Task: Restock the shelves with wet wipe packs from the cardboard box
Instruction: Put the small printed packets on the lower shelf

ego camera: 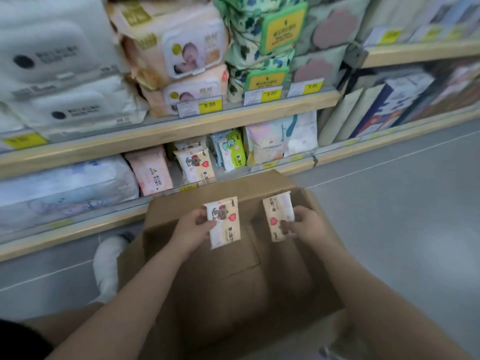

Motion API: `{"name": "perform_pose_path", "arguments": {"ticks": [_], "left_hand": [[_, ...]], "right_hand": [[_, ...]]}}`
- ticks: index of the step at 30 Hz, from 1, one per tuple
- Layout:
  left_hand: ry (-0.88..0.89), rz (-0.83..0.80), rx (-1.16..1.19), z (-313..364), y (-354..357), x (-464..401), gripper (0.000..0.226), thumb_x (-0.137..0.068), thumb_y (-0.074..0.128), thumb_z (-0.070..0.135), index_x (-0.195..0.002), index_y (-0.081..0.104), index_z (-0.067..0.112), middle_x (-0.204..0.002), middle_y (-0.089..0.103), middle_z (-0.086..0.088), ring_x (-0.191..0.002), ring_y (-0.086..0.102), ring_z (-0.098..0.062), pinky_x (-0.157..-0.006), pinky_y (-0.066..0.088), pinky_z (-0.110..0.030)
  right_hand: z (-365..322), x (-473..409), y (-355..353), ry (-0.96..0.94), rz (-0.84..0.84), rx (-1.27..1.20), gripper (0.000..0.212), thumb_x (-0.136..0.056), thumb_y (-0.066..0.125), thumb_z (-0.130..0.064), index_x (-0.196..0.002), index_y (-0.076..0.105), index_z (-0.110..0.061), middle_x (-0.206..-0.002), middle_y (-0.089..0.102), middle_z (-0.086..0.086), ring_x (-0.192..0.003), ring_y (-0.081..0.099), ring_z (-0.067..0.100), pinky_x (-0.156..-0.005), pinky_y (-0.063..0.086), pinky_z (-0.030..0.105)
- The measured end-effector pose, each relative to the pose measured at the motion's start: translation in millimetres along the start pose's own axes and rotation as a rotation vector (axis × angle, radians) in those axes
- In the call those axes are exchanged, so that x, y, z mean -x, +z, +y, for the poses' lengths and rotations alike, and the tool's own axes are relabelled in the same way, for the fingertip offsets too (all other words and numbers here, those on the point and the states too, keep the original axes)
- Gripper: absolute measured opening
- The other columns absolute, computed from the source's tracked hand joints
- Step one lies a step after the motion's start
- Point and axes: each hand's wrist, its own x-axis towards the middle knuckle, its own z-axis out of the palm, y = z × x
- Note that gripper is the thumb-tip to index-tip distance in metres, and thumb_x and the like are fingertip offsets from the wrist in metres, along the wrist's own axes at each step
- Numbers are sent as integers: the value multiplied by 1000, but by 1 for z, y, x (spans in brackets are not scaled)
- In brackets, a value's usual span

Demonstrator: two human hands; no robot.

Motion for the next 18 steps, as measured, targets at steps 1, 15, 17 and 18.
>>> {"name": "perform_pose_path", "arguments": {"ticks": [1,15,17,18], "left_hand": [[20,5,17,6,-4,4,17,-89,60,8,-106,60,10,-107,66,-4,-99,65,-21,-78,56,-34],[93,183,214,37,-70,-14,9,-89,60,10,-97,60,14,-115,66,-6,-101,64,-22,-85,55,-39],[102,196,219,32,-77,-19,8,-89,60,12,-91,61,19,-111,67,-3,-102,63,-20,-89,53,-41],[109,204,222,29,-80,-23,9,-89,60,13,-90,61,22,-108,67,-1,-102,63,-19,-90,52,-42]], "right_hand": [[-7,2,-6,-22,-8,8,18,-81,71,-8,-96,61,-8,-94,69,8,-78,70,21,-63,59,33],[-131,-28,0,-423,121,45,15,-90,61,-13,-105,61,-10,-89,66,3,-68,58,6,-50,41,9],[-136,-48,20,-437,131,78,15,-91,59,-15,-106,62,-11,-96,67,5,-77,60,17,-60,44,20],[-137,-60,31,-438,135,91,14,-91,59,-16,-105,62,-13,-99,66,6,-84,62,21,-66,47,27]]}}
